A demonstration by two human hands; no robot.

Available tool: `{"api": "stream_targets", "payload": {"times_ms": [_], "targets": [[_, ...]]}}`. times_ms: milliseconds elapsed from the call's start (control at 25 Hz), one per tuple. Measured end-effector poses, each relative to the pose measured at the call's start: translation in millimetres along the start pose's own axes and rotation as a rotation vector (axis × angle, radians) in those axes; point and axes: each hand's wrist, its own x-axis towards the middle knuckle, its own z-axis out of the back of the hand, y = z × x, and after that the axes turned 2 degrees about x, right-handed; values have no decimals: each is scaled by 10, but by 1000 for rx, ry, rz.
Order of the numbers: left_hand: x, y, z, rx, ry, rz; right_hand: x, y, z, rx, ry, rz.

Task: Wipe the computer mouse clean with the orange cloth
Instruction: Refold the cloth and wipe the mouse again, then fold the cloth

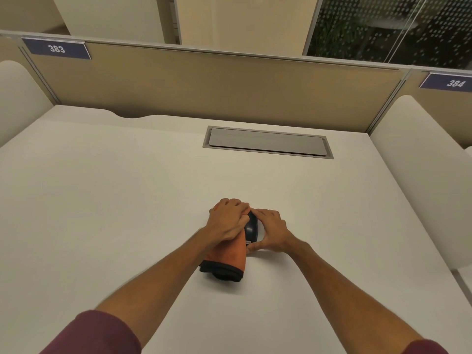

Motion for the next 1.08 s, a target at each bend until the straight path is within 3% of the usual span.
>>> {"api": "stream_targets", "payload": {"times_ms": [160, 400, 800, 1080], "targets": [[90, -2, 7, -11, 27, 28, 0, 20, 6, -8, -2, -6], [-338, 57, -260, -46, -132, -5, -6, 14, 3, -11, -1, -14], [-299, 180, -355, -123, -181, 20, -7, 32, -3, -11, 13, -32], [-765, 211, -565, -128, -320, -111, -5, 28, -4, -3, 11, -38]]}}
